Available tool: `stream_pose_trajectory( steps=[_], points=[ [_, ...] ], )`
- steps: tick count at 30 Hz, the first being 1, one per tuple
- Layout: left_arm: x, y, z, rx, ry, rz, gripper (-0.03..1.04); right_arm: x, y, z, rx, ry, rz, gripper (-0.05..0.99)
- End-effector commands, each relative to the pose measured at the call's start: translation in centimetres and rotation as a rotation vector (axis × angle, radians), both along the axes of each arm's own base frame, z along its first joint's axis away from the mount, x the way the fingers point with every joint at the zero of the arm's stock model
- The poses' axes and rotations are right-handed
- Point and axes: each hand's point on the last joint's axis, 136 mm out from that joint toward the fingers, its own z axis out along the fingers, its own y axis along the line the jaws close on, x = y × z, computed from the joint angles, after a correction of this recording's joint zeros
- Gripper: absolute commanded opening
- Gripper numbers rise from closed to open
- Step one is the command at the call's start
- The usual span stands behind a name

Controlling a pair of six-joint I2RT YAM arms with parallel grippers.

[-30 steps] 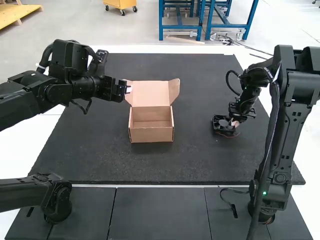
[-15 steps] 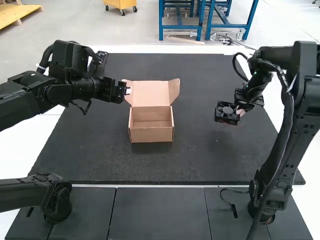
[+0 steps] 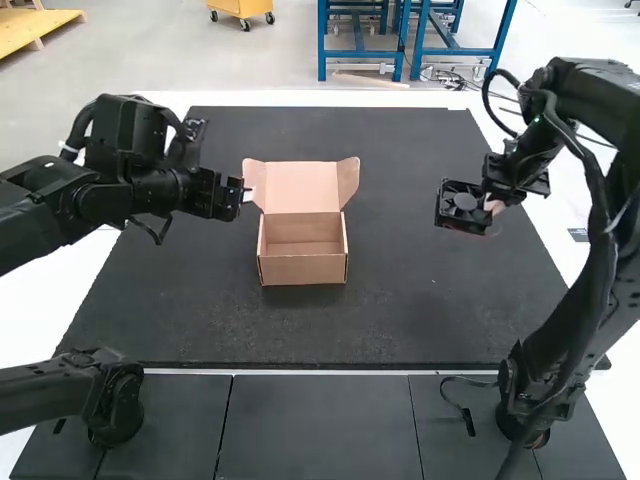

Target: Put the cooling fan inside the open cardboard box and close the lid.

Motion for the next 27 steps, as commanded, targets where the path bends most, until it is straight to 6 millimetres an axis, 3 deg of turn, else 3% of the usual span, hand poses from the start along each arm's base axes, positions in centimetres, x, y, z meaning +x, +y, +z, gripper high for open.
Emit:
stream_pose_trajectory(
  steps=[1, 17, 27],
  points=[
    [-0.4, 0.7, 1.0, 0.000, -0.034, 0.011, 0.97, -1.3, 0.8, 1.6, 0.018, -0.045, 0.015, -0.02],
    [-2.7, 2.0, 1.0, 0.016, -0.021, 0.019, 0.97, -7.0, 5.6, 4.2, 0.028, -0.078, 0.194, -0.02],
    [-3.1, 2.3, 0.6, 0.022, -0.024, 0.025, 0.97, -10.4, 10.9, 5.3, 0.135, -0.050, 0.259, -0.02]
  ],
)
